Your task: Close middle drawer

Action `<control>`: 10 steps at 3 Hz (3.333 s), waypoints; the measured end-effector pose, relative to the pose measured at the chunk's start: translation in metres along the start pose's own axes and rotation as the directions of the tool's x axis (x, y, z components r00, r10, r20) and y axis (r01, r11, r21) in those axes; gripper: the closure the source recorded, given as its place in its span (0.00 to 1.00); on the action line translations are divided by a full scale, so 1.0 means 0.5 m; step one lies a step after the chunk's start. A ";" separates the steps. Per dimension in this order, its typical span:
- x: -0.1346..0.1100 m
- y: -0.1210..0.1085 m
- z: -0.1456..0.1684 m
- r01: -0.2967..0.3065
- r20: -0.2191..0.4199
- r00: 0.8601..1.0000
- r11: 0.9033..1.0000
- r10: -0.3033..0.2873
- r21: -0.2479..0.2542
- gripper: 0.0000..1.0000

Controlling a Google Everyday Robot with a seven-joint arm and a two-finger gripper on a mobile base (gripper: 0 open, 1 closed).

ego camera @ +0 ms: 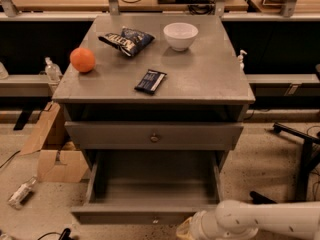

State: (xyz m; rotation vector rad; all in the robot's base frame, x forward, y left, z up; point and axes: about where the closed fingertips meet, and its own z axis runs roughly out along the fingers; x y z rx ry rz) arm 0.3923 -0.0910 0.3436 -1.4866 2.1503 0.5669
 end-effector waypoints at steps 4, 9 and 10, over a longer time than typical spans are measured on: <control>-0.071 -0.193 0.019 0.031 -0.043 0.999 0.999 -0.030 0.030 1.00; -0.099 -0.331 0.015 0.036 -0.085 0.996 0.997 -0.030 0.074 1.00; -0.112 -0.327 0.023 0.056 -0.086 0.995 0.996 -0.050 0.076 1.00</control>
Offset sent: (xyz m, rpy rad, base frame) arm 0.1991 0.0102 0.0096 -0.0985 -0.0487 0.0405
